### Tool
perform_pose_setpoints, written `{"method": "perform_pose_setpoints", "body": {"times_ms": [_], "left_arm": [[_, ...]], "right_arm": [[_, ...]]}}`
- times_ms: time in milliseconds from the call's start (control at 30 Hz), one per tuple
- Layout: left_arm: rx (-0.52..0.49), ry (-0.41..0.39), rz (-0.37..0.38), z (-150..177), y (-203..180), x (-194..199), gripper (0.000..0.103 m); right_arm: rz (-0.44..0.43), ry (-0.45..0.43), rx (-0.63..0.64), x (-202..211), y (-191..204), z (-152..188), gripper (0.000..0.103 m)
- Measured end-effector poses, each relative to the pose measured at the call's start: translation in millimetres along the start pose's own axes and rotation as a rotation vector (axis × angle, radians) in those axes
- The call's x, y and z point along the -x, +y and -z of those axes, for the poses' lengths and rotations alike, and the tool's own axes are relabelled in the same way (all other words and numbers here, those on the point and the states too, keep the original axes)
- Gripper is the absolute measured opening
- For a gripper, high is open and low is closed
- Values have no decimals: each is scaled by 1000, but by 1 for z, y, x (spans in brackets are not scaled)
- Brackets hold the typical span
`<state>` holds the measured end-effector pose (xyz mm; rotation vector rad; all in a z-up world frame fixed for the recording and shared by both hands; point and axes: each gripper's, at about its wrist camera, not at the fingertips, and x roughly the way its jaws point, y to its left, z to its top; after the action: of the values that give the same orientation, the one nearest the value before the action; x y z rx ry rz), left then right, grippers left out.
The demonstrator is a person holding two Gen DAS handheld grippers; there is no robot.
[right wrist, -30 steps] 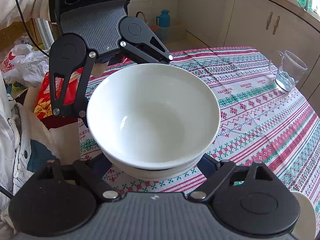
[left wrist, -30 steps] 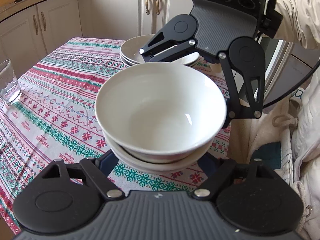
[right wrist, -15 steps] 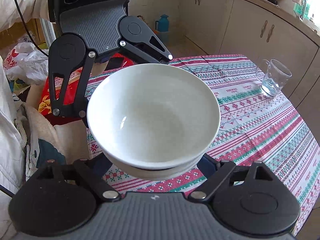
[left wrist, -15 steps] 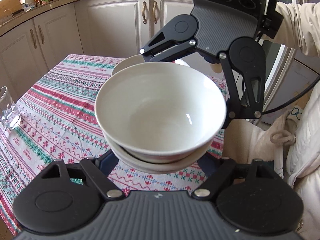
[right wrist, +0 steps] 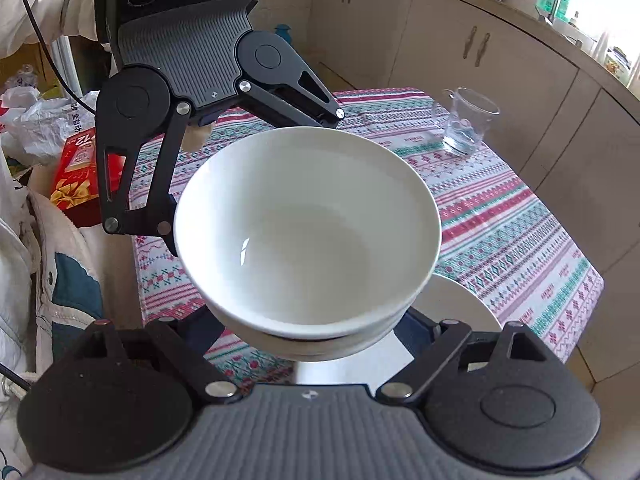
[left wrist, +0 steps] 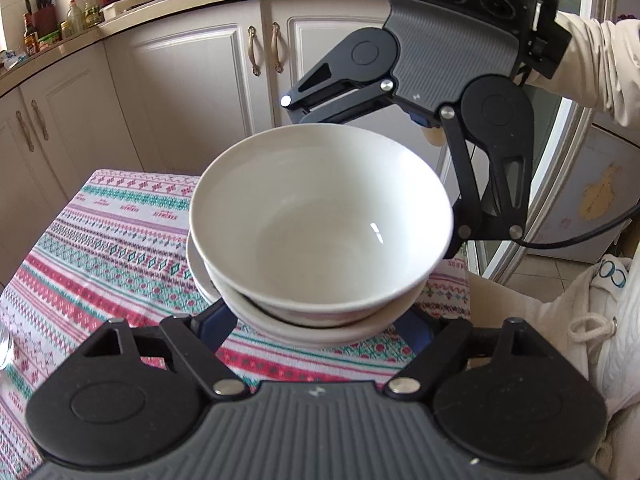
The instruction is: Organize plates and bowls
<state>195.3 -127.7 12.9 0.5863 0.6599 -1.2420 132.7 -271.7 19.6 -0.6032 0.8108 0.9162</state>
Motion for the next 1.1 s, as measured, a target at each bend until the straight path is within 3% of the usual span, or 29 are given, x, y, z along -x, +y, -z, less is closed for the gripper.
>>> {"method": "perform_pose_setpoints", "body": {"times_ms": [267,533,1100], "left_arm": [[-31,-13,42,-23,16,-37,84],[-20,3,65,-28,27,-60,84],[10,6,74,-27,34,-64,84]], "right_arm": [[59,37,-63,8,-30,30,93],[55,53,-110,-2,-49,46,93],[30,41,-165,-11,-61,56,93]]}}
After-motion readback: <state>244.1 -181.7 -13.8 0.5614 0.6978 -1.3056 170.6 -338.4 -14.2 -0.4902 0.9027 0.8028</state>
